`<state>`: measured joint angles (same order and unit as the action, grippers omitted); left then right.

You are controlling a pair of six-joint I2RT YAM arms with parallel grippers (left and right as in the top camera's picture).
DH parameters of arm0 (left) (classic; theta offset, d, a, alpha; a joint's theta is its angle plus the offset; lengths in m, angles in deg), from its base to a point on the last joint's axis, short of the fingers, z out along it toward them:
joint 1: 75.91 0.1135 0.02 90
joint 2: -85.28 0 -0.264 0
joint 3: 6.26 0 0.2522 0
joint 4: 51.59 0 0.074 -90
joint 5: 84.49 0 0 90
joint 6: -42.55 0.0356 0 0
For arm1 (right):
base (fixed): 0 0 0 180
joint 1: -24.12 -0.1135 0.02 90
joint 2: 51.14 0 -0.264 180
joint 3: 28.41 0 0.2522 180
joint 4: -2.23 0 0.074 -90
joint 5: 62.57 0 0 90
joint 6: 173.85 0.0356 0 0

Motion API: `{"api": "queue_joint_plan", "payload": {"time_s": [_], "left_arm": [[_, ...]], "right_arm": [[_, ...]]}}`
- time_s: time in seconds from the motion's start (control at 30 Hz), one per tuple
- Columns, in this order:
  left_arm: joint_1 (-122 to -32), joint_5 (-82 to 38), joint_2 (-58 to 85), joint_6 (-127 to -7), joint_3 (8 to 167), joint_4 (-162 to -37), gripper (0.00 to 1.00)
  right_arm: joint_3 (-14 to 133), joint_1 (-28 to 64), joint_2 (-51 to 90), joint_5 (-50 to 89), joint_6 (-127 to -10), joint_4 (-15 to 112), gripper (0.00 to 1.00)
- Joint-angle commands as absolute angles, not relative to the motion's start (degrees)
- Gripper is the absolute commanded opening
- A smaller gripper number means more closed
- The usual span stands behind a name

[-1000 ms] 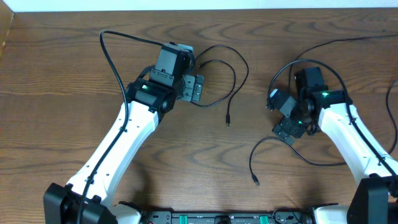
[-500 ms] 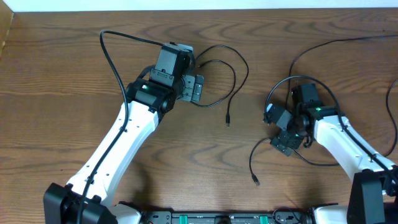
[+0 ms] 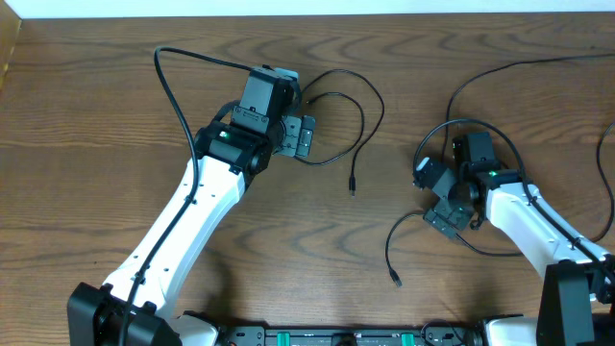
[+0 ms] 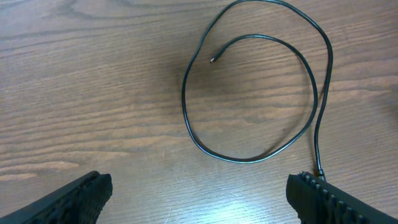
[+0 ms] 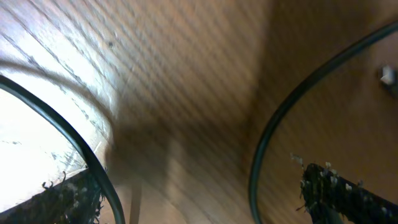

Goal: Untangle cables

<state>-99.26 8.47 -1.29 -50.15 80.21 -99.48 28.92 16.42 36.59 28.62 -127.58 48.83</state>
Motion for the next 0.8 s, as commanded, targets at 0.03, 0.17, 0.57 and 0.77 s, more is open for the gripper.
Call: {"api": "queue_joint_plan", "payload": {"time_s": [0.03,0.17,0.57,0.77], "left_arm": [[-99.1,9.0,-0.8,-49.4,80.8,-99.6,0.95],[-99.1,9.0,-0.8,-49.4,80.8,-99.6,0.95],[-99.1,9.0,-0.8,-49.4,80.8,-99.6,0.95],[-99.1,9.0,-0.8,-49.4,80.8,-99.6,0.95]], "right_arm": [[26.7,16.7,36.6,29.9,-126.5,46.8,0.99],[26.3,16.7,36.6,29.9,-126.5,45.8,0.99],[22.1,19.2,37.4,28.3,-125.3,37.7,0.99],[22.0,23.7,41.4,25.1,-125.2,37.1,0.99]]}}
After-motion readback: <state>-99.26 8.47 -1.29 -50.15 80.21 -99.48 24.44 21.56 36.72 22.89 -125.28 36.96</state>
